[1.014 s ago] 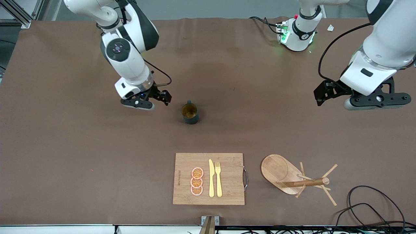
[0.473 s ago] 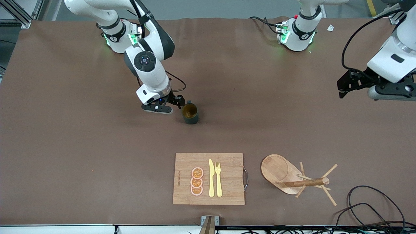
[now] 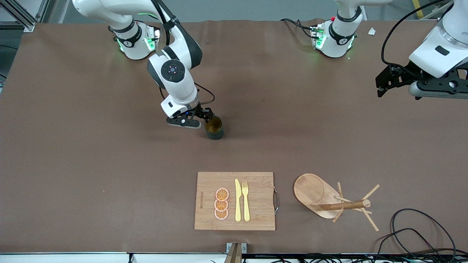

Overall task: Transfer cup from left to right arm and place
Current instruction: 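Lower the right gripper over the teal mug's rim, then close the right gripper on the teal mug's rim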

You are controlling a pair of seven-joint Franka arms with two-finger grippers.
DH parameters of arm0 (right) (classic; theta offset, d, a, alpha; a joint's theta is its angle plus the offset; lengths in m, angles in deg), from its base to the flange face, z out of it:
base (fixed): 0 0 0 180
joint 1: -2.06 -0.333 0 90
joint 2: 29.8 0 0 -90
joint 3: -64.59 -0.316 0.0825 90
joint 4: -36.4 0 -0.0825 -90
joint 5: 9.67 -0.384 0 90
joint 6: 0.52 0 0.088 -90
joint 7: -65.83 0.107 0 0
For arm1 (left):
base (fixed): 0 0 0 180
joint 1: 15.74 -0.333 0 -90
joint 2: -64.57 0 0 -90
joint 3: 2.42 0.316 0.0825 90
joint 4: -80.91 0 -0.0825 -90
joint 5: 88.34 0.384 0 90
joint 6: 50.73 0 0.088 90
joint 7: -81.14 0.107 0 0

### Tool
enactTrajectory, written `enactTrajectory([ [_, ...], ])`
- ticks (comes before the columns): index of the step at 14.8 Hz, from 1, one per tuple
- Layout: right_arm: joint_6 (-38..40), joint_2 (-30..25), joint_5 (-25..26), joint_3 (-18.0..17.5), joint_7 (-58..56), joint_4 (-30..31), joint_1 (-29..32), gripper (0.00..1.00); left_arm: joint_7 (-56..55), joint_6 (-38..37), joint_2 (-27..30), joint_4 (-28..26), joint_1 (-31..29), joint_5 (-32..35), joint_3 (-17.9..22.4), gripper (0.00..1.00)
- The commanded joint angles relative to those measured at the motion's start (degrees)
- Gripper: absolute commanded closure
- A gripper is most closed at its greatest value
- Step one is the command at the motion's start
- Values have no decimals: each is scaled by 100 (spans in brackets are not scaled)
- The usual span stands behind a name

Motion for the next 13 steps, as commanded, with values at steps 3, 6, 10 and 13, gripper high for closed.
enactTrajectory([
  [3,-261,359,211,69,353,-134,-166,8,74,-154,222,-282,-46,-112,11,0],
  [6,-375,508,211,69,503,-196,-219,15,91,-225,213,-308,-55,-138,11,0],
  [10,-455,544,211,69,731,-196,-245,46,109,-234,291,-351,-99,-270,11,0],
  [13,-481,562,219,78,1073,-196,-395,68,126,-226,397,-553,-151,-279,11,0],
])
